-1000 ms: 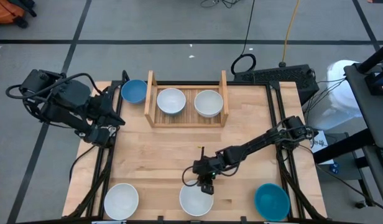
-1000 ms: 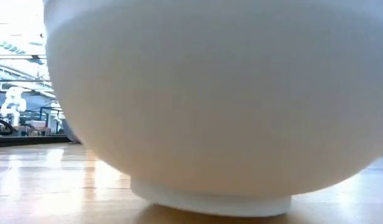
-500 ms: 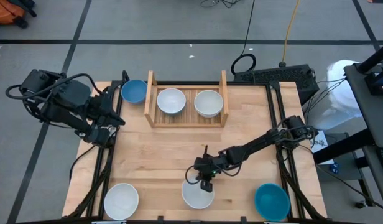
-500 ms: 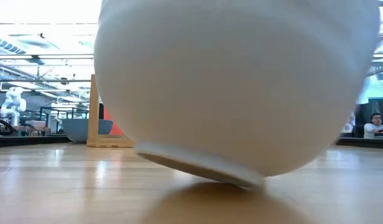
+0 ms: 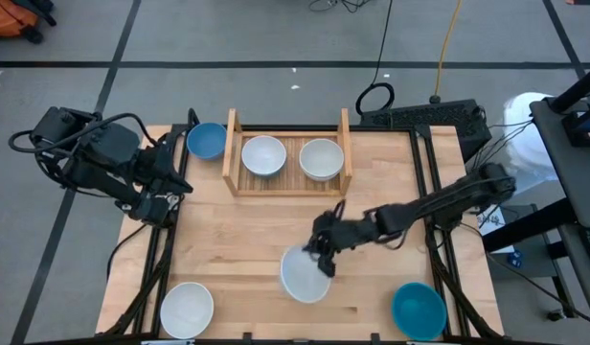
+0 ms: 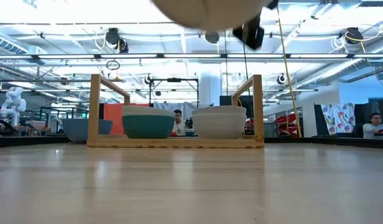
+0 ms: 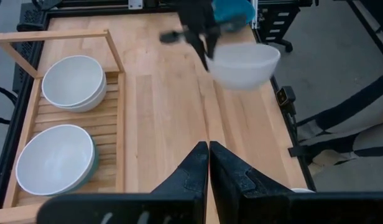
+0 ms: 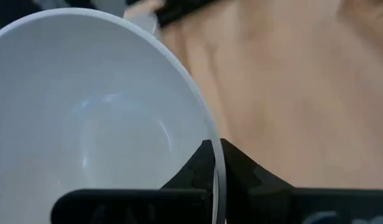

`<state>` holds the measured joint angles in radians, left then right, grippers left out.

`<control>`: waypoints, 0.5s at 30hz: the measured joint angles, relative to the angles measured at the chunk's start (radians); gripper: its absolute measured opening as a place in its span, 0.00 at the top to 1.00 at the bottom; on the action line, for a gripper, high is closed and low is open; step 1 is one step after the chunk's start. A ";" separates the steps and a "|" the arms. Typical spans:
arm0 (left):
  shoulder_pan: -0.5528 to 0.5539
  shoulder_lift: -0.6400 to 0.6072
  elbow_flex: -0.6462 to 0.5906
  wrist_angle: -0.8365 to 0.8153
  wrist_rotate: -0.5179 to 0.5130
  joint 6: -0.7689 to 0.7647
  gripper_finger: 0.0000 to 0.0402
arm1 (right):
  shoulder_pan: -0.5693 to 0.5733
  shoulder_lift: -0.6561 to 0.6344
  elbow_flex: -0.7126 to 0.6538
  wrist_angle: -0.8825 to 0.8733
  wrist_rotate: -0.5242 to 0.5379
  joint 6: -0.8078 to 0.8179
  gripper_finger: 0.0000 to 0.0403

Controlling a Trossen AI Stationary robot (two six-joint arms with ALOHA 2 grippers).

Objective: Place and stack bowls onto a shelf
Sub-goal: Stack the white bowl on top of the white bowl on the shelf

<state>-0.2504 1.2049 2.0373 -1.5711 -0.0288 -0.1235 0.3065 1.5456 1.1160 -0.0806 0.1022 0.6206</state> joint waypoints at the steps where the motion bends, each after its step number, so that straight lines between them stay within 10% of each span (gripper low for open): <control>1: 0.000 0.000 0.000 0.000 -0.001 0.006 0.95 | -0.012 -0.033 0.000 -0.020 0.012 -0.020 1.00; 8: 0.000 0.000 0.000 0.000 -0.052 0.021 0.95 | -0.155 -0.228 0.000 -0.152 0.053 -0.182 1.00; 15: 0.000 0.001 0.000 0.000 -0.111 -0.014 0.95 | -0.405 -0.317 0.001 -0.174 -0.147 -0.294 1.00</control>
<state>-0.2501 1.2057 2.0373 -1.5711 -0.1403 -0.1374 -0.0985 1.2283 1.1168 -0.2546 -0.0445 0.3266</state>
